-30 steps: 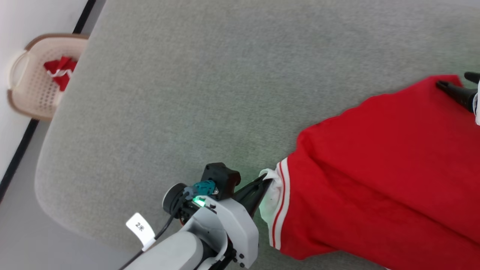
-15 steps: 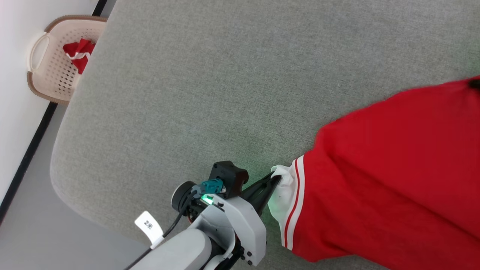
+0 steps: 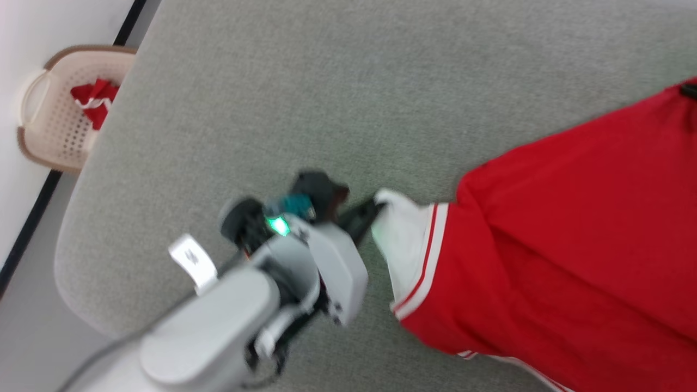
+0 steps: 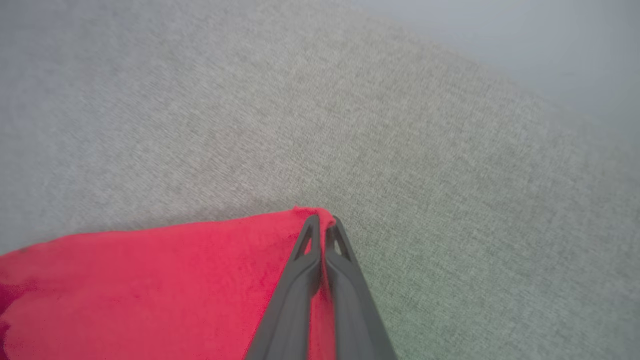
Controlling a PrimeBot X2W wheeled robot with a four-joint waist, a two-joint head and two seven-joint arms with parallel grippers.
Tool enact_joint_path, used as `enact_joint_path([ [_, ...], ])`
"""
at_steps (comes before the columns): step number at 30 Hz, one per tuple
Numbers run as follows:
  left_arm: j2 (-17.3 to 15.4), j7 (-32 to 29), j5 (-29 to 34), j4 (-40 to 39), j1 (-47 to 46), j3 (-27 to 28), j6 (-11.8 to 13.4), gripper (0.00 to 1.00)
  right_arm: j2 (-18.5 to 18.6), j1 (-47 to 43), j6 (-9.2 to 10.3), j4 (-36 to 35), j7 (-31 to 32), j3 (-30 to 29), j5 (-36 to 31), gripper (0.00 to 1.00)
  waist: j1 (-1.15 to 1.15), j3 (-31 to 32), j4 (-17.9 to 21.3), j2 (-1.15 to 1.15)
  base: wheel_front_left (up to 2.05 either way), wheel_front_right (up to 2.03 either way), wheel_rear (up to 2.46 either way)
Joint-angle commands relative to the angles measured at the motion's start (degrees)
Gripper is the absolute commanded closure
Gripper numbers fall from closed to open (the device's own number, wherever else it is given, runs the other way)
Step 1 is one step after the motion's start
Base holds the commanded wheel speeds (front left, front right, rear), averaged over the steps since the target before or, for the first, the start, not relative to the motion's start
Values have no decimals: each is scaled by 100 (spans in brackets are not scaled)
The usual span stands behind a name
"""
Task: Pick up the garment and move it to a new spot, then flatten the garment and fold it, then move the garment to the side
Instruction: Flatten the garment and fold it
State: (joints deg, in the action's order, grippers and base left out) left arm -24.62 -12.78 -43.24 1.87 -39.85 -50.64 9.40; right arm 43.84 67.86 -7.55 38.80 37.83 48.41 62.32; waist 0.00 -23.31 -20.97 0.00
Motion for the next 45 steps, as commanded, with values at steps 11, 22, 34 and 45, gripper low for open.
enact_joint_path([
  [11, -455, -1334, -155, 557, -2023, 444, -525, 100, -47, 218, 11, -427, -686, -243, 121, 100, 0, 760, 767, 0, 0, 0, 0],
  [22, -674, -1751, -31, 1897, -3447, 681, -936, 100, 13, 336, 11, -801, -1366, -687, 28, 100, 0, 1352, 1289, 0, 0, 0, 0],
  [34, -405, -913, 361, 3010, -4532, 755, -1249, 100, -199, 385, 11, -964, -1850, -1120, -337, 100, 0, 1530, 1523, 0, 0, 0, 0],
  [45, -103, -164, 747, 3835, -5358, 646, -1398, 100, -420, 558, 11, -974, -2232, -1597, -632, 100, 0, 1176, 1651, 0, 0, 0, 0],
])
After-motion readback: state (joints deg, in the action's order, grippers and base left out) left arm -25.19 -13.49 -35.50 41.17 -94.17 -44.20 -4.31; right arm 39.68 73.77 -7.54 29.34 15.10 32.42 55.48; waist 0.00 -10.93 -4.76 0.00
